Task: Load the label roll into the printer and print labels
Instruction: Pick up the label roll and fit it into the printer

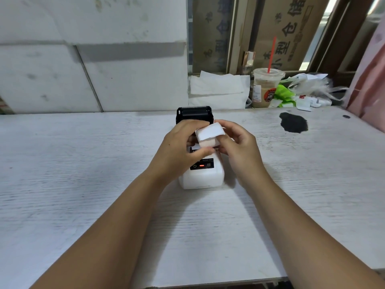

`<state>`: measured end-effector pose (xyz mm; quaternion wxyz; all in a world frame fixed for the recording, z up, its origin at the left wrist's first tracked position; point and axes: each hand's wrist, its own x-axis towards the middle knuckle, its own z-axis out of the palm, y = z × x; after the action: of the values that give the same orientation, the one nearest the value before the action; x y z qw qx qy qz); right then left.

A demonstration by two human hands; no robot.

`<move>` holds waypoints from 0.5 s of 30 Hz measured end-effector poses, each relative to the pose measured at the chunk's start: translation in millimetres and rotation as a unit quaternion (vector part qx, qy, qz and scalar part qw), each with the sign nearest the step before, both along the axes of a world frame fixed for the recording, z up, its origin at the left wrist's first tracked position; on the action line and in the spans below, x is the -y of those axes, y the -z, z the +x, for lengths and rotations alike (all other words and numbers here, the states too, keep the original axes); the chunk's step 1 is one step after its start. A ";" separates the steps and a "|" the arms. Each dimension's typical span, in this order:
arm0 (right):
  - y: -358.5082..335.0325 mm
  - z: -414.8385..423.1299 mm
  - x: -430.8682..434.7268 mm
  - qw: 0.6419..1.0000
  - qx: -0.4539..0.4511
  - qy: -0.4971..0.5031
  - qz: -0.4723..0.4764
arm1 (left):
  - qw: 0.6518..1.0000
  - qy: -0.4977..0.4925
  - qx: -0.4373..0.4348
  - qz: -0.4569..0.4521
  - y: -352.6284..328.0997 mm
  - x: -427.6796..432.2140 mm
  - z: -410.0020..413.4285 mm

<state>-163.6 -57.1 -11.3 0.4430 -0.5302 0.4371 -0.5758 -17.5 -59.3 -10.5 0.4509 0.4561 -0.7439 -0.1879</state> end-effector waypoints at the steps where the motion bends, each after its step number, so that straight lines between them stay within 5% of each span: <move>1: 0.5 0.3 0.4 1.000 -0.005 -0.002 -0.004 | 1.000 -0.005 0.015 -0.006 0.5 -0.1 0.5; 5: 1.4 0.4 0.2 0.999 -0.033 0.010 -0.013 | 0.999 -0.032 0.014 -0.023 -0.5 -2.1 -1.9; 8: 2.3 -0.1 -1.3 0.992 -0.099 0.060 -0.045 | 0.995 -0.062 -0.078 0.025 -4.3 -2.8 -2.3; 15: 12.3 6.4 -3.2 0.915 -0.376 -0.017 -0.146 | 0.974 -0.092 -0.189 0.081 -9.0 -1.4 2.7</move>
<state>-157.2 -54.0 -23.6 0.1736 -0.7737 0.4732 -0.3838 -14.8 -57.9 -1.6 0.5601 0.5141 -0.5822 -0.2881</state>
